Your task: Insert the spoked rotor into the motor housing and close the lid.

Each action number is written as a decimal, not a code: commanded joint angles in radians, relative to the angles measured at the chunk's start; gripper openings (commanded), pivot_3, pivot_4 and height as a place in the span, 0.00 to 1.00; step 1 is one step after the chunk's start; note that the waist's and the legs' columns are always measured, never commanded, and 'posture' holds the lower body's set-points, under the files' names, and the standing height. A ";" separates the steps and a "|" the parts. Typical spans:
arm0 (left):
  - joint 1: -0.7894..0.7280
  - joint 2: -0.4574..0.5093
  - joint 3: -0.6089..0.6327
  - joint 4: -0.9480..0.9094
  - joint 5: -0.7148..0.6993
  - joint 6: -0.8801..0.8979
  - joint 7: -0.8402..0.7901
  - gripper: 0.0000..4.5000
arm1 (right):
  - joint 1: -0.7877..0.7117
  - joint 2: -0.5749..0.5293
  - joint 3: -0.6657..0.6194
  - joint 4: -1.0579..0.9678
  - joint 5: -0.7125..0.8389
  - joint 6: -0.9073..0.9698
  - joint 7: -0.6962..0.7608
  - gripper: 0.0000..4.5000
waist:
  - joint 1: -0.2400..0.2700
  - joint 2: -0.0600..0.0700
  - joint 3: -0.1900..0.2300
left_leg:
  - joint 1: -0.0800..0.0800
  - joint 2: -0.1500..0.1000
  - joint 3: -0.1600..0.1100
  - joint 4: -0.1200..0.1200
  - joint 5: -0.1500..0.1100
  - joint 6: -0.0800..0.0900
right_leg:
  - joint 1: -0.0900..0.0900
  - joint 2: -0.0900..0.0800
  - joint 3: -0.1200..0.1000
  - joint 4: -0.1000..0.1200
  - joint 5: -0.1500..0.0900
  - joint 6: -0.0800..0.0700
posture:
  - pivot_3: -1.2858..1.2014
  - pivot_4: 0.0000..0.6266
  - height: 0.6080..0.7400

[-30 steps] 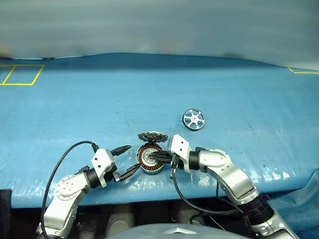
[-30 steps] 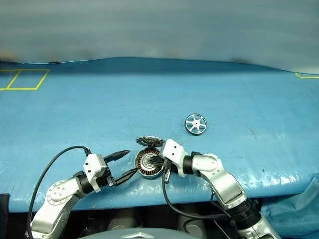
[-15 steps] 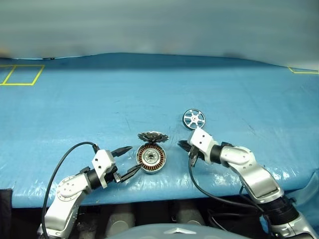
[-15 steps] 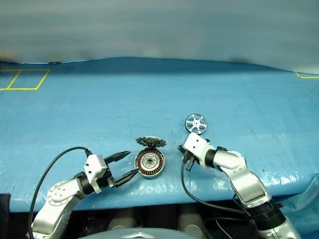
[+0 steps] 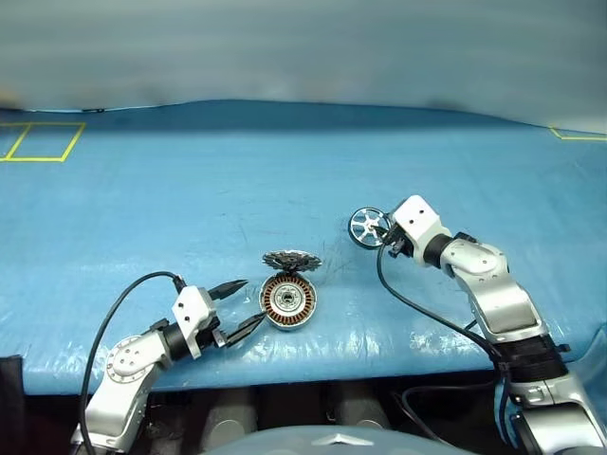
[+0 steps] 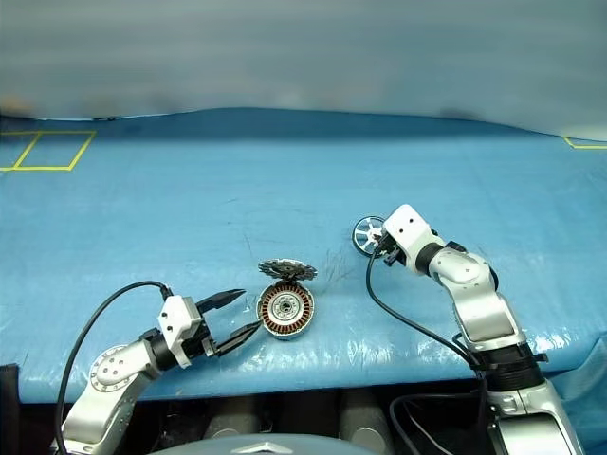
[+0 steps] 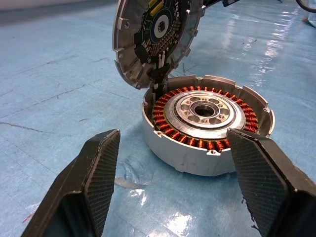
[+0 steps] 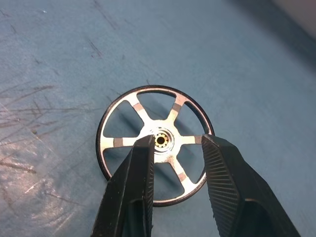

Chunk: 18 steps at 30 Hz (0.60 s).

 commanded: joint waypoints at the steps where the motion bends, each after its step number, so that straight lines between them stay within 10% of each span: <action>1: 0.011 0.002 0.009 -0.051 -0.002 -0.011 0.009 0.82 | -0.024 0.008 -0.020 0.025 0.004 -0.022 0.003 0.35 | 0.000 0.000 0.000 | 0.000 0.000 0.000 0.000 0.000 0.000 | 0.000 0.000 0.000 0.000 0.000 0.000 | 0.52 0.24 1.00; 18: 0.009 0.006 -0.004 -0.092 0.005 0.034 0.031 0.82 | -0.075 0.021 0.015 0.181 -0.035 -0.084 0.029 0.35 | -0.002 0.000 0.000 | 0.001 0.000 0.000 0.000 0.000 0.000 | 0.001 0.000 0.000 0.001 0.000 0.001 | 0.52 0.24 1.00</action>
